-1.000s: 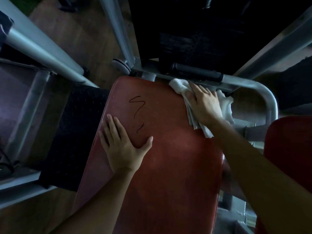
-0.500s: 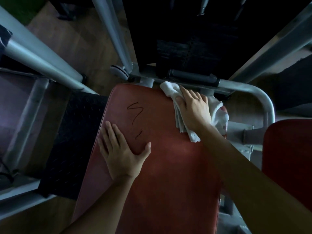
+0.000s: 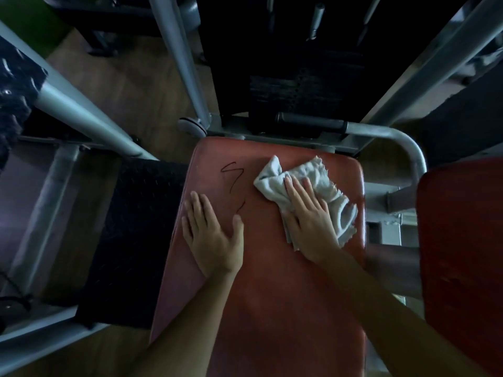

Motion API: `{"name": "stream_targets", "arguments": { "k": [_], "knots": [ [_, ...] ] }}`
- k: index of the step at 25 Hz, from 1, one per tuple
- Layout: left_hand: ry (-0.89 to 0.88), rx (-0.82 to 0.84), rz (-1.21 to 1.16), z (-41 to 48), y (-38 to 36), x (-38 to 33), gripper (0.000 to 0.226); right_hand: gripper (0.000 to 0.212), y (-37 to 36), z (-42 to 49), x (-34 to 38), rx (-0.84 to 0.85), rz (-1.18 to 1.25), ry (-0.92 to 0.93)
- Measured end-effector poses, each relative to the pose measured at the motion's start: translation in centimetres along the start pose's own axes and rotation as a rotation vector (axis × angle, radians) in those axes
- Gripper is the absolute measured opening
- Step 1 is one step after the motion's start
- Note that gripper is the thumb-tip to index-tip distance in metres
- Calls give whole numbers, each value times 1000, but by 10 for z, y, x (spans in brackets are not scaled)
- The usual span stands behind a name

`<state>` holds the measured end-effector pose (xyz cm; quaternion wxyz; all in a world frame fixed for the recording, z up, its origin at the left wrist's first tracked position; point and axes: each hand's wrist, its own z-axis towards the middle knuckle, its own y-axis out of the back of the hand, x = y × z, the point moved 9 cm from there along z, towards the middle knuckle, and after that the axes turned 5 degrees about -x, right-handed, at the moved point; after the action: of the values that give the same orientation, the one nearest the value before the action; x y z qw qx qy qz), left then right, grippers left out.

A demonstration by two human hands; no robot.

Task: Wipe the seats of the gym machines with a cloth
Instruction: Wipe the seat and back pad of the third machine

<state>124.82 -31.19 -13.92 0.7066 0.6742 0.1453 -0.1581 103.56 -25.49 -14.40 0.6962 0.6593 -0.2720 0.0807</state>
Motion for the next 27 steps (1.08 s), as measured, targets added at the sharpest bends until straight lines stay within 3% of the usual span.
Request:
{"name": "stream_targets", "arguments": {
  "k": [4,8,10,14,16,19,21,27],
  "knots": [
    [-215,57,-33,19,20,28,56,59,-5,-5,15,-35,-61,27],
    [-526,177,-1,17,19,48,59,56,-7,-1,24,-76,-27,-7],
    [-471,171,-62,14,15,60,59,53,-19,2,54,-57,-75,130],
    [-316,195,-213,20,10,78,57,49,-50,27,93,142,-272,507],
    [-335,184,-221,19,9,78,56,48,-49,61,95,95,-244,487],
    [-330,180,-199,19,7,78,54,46,-45,112,97,-17,-145,244],
    [-325,183,-198,20,7,80,54,46,-49,110,105,-47,-114,181],
    [-325,174,-197,21,12,77,54,44,-49,16,100,99,-166,629]
  ]
}}
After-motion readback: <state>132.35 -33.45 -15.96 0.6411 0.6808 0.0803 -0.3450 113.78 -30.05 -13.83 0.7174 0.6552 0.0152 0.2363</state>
